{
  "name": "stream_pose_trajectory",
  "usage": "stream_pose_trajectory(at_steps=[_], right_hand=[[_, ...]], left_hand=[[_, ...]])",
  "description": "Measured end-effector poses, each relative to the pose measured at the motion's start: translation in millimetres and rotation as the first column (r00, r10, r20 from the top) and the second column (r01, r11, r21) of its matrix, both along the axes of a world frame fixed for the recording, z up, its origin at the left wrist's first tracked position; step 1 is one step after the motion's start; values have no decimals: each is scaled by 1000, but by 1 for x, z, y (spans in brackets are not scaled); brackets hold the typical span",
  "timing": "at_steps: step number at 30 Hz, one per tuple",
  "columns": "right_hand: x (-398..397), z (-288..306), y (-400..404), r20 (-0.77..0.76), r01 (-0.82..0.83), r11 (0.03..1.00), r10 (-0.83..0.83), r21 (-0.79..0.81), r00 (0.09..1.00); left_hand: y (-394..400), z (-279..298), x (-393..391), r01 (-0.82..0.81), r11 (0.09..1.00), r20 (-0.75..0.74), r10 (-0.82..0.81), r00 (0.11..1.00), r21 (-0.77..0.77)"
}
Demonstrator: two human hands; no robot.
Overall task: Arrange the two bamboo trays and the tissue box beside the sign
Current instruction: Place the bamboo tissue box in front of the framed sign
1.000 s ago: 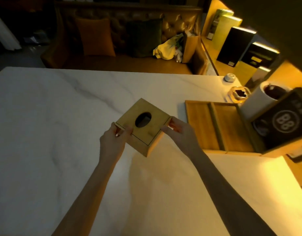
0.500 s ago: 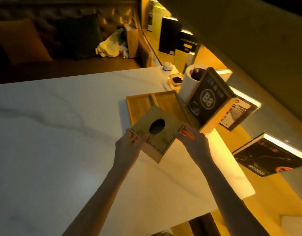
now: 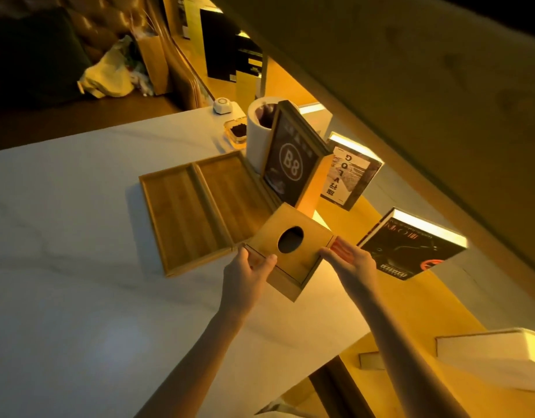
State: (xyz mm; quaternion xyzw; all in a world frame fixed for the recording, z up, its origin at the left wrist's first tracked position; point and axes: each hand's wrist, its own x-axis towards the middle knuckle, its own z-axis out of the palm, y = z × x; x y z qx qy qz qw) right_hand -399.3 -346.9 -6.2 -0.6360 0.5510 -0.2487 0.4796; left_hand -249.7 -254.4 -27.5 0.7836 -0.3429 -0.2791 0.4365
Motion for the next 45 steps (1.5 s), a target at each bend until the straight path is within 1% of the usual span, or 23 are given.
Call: stream_pose_trajectory(at_steps=[5, 8, 13, 23, 27, 29, 32, 36, 41, 45], right_hand=[[-7, -6, 2, 6, 0, 1000, -1, 30, 1000], [-9, -14, 1, -3, 7, 998, -7, 62, 1000], [-14, -24, 0, -1, 25, 995, -25, 91, 1000], [-15, -38, 0, 7, 41, 995, -42, 94, 999], [-10, -39, -7, -44, 65, 994, -61, 88, 997], [-7, -38, -9, -37, 82, 994, -80, 69, 996], [-5, -39, -6, 13, 46, 994, -48, 95, 999], [-5, -43, 0, 53, 77, 990, -84, 121, 995], [-5, -46, 10, 99, 137, 986, -146, 91, 984], [-2, -51, 18, 91, 211, 975, -217, 74, 972]], left_hand=[[1, -12, -9, 12, 999, -38, -11, 999, 32], [1, -26, -8, 11, 997, -52, -7, 999, 82], [-1, -32, -10, 43, 991, -77, -33, 997, 130], [-1, -38, -6, 87, 979, -73, -75, 995, 185], [0, -35, -12, 43, 979, -68, -30, 997, 198], [2, -33, -20, 17, 976, -70, -2, 998, 215], [4, -30, -27, -5, 983, -79, 20, 997, 186], [-1, -33, -20, 13, 981, -74, 1, 997, 191], [-6, -33, -5, 106, 983, -177, -79, 981, 151], [-11, -34, 3, 147, 980, -240, -111, 964, 137]])
